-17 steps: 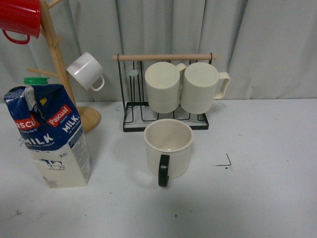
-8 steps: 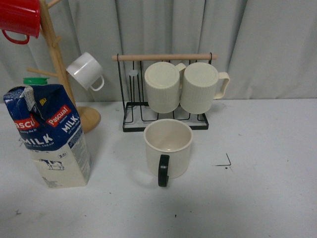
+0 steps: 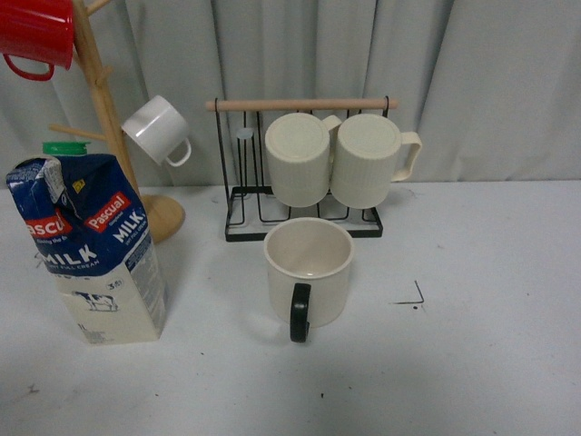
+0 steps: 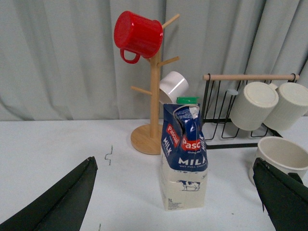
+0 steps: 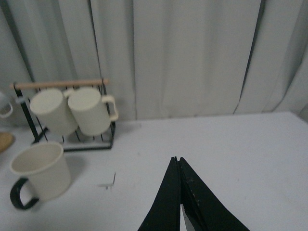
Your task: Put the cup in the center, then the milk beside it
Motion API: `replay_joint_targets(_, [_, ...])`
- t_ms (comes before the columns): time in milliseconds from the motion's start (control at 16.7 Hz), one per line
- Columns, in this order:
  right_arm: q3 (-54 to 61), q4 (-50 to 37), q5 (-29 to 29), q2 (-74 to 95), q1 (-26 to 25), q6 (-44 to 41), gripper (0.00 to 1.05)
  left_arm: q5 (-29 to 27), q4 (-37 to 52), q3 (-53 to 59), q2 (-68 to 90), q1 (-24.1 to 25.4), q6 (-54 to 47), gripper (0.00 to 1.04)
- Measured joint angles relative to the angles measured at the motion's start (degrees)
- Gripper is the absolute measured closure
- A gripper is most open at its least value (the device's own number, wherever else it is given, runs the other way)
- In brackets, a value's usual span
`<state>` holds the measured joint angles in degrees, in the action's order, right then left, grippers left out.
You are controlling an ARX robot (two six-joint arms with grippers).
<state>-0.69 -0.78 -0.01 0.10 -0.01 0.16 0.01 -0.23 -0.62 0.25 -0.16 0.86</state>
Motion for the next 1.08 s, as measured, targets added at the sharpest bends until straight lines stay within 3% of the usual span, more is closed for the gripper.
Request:
replay_joint_targets(180, [0.0, 1.0, 0.0, 0.1, 0.0, 0.0, 1.03, 0.0, 0.0, 0.0, 0.0, 0.0, 0.0, 0.07])
replay_joint_targets(419, [0.0, 1.0, 0.0, 0.1, 0.0, 0.0, 0.61, 0.0, 0.0, 0.0, 0.0, 0.0, 0.0, 0.07])
replay_joint_targets(539, [0.0, 1.0, 0.0, 0.1, 0.0, 0.0, 0.39, -2.1, -13.7, -7.9, 14.2, -0.5, 4.0, 0.07])
replay_joint_targets(719, [0.0, 1.0, 0.0, 0.1, 0.0, 0.0, 0.08, -0.6, 1.6, -16.1, 34.8, -0.3, 4.7, 0.07])
replay_joint_targets(1079, [0.0, 1.0, 0.0, 0.1, 0.0, 0.0, 0.06, 3.1, 20.2, -24.2, 60.8, -1.4, 2.1, 0.07])
